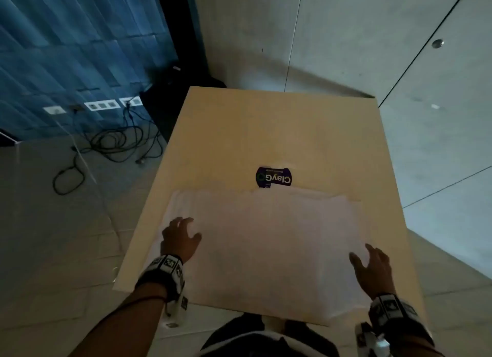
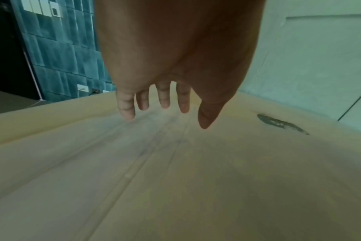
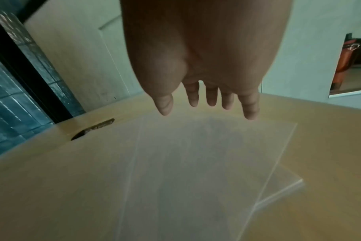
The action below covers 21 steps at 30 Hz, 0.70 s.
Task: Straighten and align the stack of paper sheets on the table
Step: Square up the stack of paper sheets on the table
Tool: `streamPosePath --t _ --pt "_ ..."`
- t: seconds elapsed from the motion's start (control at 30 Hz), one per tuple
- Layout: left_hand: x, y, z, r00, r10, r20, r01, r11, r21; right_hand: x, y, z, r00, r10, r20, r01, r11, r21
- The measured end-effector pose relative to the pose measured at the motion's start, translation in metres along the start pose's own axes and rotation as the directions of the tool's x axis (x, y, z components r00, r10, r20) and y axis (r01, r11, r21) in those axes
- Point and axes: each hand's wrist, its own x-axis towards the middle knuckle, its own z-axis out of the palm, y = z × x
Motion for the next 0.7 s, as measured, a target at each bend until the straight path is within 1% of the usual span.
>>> streamPosePath --t 0.07,0.13,0.2,0.23,0.33,0.43,0.53,0.7 --pt "0.003 0.0 -0.002 0.995 -0.099 0.033 0.099 0.995 0.027 0.005 0.001 0.002 0.998 0.05 0.036 -0.049 0.998 -0.037" --pt "0.003 -0.002 -0.001 0.976 -0.199 0.083 0.199 0.98 0.01 0.007 0.001 0.006 0.995 0.07 0.068 -0.065 0.996 -0.065" --pt "0.004 -0.002 0.001 0.954 -0.266 0.137 0.27 0.963 -0.011 0.007 0.0 0.01 0.993 0.086 0.075 -0.078 0.992 -0.1" --pt "0.004 -0.001 0.002 0.945 -0.285 0.157 0.288 0.958 0.005 0.006 -0.002 0.012 0.993 0.09 0.08 -0.08 0.99 -0.117" --pt "0.004 0.003 0.01 0.936 -0.304 0.178 0.302 0.952 0.042 -0.001 -0.009 0.016 0.992 0.084 0.092 -0.067 0.983 -0.17" --pt "-0.002 0.018 0.019 0.93 -0.308 0.2 0.303 0.951 0.057 -0.008 -0.014 0.022 0.993 0.067 0.101 -0.044 0.976 -0.214" --pt "-0.01 0.036 0.035 0.929 -0.315 0.195 0.309 0.949 0.061 -0.013 -0.021 0.023 0.992 0.069 0.108 -0.043 0.974 -0.222" --pt "-0.025 0.063 0.057 0.93 -0.31 0.195 0.306 0.951 0.052 -0.018 -0.033 0.022 0.988 0.04 0.148 -0.006 0.974 -0.227"
